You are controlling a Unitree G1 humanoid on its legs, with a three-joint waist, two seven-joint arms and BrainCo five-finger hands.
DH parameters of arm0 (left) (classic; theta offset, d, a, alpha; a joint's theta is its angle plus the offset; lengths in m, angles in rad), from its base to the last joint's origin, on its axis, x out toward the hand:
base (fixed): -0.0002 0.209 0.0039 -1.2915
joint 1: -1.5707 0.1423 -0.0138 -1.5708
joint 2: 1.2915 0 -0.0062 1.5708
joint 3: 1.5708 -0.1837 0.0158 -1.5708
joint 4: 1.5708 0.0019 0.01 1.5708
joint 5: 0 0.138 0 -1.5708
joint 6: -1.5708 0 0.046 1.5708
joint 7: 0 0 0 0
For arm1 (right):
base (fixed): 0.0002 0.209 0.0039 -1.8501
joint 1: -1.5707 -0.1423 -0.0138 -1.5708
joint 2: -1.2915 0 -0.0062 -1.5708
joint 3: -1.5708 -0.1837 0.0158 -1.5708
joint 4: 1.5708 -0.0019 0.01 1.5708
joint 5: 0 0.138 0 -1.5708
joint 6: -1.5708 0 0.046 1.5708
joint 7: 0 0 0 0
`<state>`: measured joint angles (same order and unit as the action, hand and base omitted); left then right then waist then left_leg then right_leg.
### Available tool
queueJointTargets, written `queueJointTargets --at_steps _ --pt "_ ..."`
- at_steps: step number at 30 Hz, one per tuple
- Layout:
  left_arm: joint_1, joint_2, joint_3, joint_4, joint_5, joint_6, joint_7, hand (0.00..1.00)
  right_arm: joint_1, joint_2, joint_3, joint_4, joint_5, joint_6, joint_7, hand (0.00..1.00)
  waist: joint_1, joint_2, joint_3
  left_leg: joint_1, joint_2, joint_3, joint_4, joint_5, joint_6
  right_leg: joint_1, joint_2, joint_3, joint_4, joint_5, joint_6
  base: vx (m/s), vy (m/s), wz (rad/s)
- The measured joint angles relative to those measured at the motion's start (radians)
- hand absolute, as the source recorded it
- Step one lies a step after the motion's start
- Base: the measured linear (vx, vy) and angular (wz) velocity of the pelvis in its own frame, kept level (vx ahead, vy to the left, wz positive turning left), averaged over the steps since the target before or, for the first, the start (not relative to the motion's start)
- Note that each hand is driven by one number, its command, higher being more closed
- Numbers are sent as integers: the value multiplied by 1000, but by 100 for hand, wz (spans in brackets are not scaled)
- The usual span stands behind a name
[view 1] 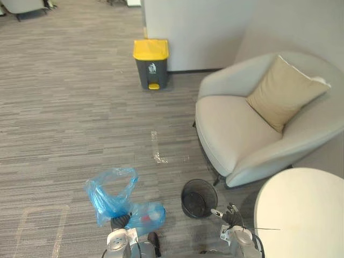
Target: Gather rubbish on tea table into small bin, then transfer packed bag to large trash can.
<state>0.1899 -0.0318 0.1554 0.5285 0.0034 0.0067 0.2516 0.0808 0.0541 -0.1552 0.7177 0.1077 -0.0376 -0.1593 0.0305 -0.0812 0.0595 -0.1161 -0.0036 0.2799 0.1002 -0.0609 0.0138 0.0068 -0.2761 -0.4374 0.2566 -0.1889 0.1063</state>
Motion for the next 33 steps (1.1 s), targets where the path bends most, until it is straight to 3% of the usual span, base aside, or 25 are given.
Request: queueJointTargets --at_steps 3,6,7,8,9,12,15,17,18,19,21,23,24,27,28,29,30,31,33 --pt "-8 5 -28 18 0 0 0 100 -5 6 -4 7 -4 3 -7 0 -6 4 3 23 -25 -9 -55 18 5 16 -16 -17 3 19 -8 63 74 32" --pt "-4 10 -50 44 4 0 0 100 -3 7 -7 28 -30 15 -14 0 -7 12 31 85 -36 -3 -64 7 21 0 -57 18 159 29 -25 76 115 7" --pt "2 18 -66 54 6 0 0 100 -5 6 -6 44 -30 17 -16 0 -9 14 36 108 -39 -4 -63 -2 31 -62 -78 70 299 53 -67 74 80 -6" --pt "2 18 -68 54 7 0 0 100 -4 6 -5 46 -30 18 -16 0 -9 18 39 117 -38 -8 -63 -4 33 -90 -79 92 341 59 -87 137 65 -7" --pt "2 23 -66 55 14 0 0 100 -4 5 5 49 -30 20 -14 0 -10 21 42 122 -36 -18 -61 -9 39 -146 -60 163 413 46 -112 154 31 1" --pt "0 27 -66 57 15 0 -2 100 0 5 1 49 -30 20 -13 0 -29 25 45 129 -7 -53 -62 -21 32 -221 55 239 429 -57 -54 151 -21 23" --pt "-1 17 -67 80 15 0 -3 100 2 5 1 87 -29 18 -13 0 -33 23 49 158 0 -77 -51 -53 13 -258 125 239 332 -64 -55 161 -83 26" --pt "-3 16 -68 81 16 0 -7 100 17 5 -6 97 -27 17 -14 0 -42 14 45 152 -12 -111 -17 -90 -5 -247 137 257 250 -39 -94 222 -182 71" --pt "0 19 -67 81 16 0 -14 100 23 6 -11 100 -27 17 -15 0 -43 -10 37 150 -30 -129 26 -124 -18 -213 121 256 177 -25 -105 278 -219 73" --pt "-7 14 -67 90 17 2 -16 100 21 5 -14 106 -27 17 -14 0 -42 -6 39 146 -19 -138 63 -144 -25 -198 124 244 182 -36 -105 326 -237 67" --pt "3 -16 -67 81 25 2 -21 100 28 0 -46 106 -26 15 -18 0 -38 64 15 82 66 -127 210 -194 -56 -147 179 172 114 -43 -113 370 -214 57" --pt "2 -19 -73 69 30 2 -23 100 21 6 -45 105 -26 14 -17 0 -34 77 23 32 115 -95 366 -207 -63 -85 215 158 54 -36 -124 384 -167 19" --pt "3 -18 -72 64 33 2 -25 100 19 15 -37 104 -25 15 -17 0 -27 66 35 -15 157 -66 525 -214 -77 -23 233 167 17 -33 -130 356 -122 -12" --pt "2 -18 -79 53 33 2 -41 100 -4 13 -45 101 -24 14 -19 0 -18 53 42 -44 178 -25 541 -243 -82 25 229 188 7 -37 -140 305 -25 -31" --pt "-4 -19 -79 51 33 1 -41 100 -12 10 -57 96 -21 14 -19 0 -19 47 46 -61 182 -15 479 -238 -75 32 226 202 2 -37 -140 225 66 -35" --pt "-13 -19 -78 52 34 1 -41 100 -22 10 -68 89 -21 14 -20 0 -19 58 41 -76 182 -16 402 -215 -54 34 223 211 3 -37 -140 209 129 -36" --pt "-20 -19 -79 52 34 1 -41 100 -22 12 -75 84 -21 13 -20 0 -18 63 42 -86 182 -16 296 -139 -37 37 223 213 4 -39 -135 219 170 -33" --pt "-26 -18 -77 57 35 1 -41 100 -20 16 -80 94 -20 17 -22 0 -12 52 46 -67 159 -22 246 -61 -77 50 207 230 10 -53 -108 277 181 -17" --pt "-34 -10 -85 57 35 0 -40 100 -11 17 -88 98 -21 19 -23 0 -11 35 37 -46 127 -16 215 -54 -65 47 179 233 17 -44 -83 236 169 7"
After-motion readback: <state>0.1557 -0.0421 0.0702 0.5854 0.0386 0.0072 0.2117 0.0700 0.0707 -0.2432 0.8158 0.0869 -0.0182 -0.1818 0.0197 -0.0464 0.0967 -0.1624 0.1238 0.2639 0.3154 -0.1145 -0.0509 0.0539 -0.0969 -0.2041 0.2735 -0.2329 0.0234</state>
